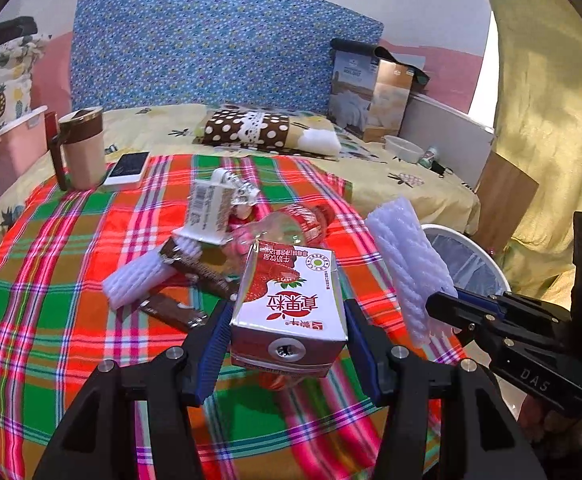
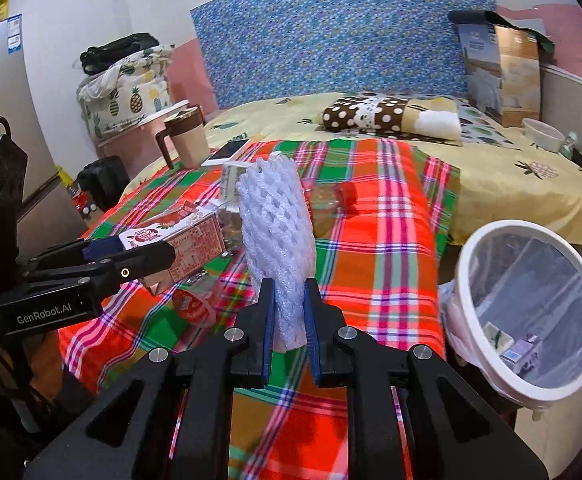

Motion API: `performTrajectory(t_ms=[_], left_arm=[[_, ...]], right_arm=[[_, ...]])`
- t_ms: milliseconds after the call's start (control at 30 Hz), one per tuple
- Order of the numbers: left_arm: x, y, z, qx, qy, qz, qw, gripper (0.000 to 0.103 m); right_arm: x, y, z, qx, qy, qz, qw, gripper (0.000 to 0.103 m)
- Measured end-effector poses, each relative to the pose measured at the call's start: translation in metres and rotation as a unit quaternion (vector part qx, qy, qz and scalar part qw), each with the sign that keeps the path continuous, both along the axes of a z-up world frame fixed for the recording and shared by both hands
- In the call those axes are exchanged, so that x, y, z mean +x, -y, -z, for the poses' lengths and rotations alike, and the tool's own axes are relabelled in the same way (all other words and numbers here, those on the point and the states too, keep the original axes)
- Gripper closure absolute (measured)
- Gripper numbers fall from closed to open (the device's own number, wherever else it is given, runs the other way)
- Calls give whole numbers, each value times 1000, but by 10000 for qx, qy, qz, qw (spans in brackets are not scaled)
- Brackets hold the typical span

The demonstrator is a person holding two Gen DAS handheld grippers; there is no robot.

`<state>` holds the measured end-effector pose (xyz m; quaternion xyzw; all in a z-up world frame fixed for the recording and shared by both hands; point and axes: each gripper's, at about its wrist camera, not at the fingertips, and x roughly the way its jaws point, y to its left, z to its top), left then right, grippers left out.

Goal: Collect trash
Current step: 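Carry the milk carton and foam sleeve over the bin and release both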

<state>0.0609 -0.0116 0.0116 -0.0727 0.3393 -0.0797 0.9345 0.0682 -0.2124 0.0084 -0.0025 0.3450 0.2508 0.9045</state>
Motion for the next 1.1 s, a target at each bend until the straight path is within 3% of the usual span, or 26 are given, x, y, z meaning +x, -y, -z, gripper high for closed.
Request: performTrajectory(t_ms=[600, 1100], left_arm=[[35, 78, -7, 42, 22, 789, 9969, 47], [73, 161, 8, 62, -143, 1648, 9862, 47]], right_arm=[[3, 56, 1, 43, 28, 820, 9966, 87], [6, 127, 13, 1, -213, 1851, 9825, 87]])
